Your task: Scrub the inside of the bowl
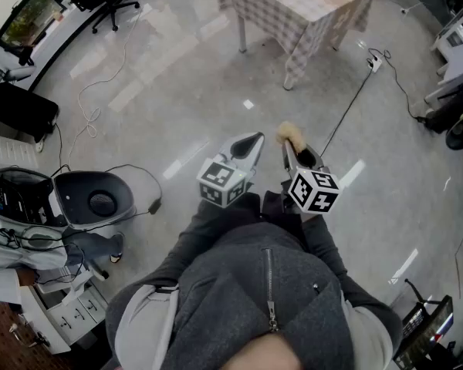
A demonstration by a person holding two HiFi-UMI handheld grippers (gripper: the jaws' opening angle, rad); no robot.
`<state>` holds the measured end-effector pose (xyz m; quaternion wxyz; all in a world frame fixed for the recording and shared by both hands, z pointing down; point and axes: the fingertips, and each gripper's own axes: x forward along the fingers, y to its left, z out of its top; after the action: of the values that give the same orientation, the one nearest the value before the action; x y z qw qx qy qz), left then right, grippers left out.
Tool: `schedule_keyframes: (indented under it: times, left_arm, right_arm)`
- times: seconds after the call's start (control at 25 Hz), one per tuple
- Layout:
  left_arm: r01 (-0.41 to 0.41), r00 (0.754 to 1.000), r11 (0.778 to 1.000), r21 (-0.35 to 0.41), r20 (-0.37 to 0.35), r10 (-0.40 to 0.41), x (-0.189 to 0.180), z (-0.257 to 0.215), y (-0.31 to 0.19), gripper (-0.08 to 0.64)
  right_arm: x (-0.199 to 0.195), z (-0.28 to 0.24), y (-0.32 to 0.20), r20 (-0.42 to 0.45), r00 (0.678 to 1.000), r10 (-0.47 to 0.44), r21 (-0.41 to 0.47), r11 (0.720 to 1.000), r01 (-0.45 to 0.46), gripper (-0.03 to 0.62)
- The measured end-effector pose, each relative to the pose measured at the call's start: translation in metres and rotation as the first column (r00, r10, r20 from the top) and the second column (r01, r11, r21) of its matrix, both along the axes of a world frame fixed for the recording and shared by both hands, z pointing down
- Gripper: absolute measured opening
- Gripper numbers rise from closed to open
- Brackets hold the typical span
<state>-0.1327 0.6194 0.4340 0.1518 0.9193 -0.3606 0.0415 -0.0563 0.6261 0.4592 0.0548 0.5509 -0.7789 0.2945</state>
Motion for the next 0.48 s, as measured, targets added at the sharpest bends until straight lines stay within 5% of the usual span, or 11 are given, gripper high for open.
schedule_keyframes:
  times: [0.48]
  left_arm:
    - [-0.019, 0.999, 1.0, -0.013, 0.037, 0.019, 0.013, 0.006, -0.016, 0.009]
  right_arm:
    - [-0.004, 0.011, -0.021, 0.069, 0.998, -0.001, -0.027, 1.0, 0.003, 0.107]
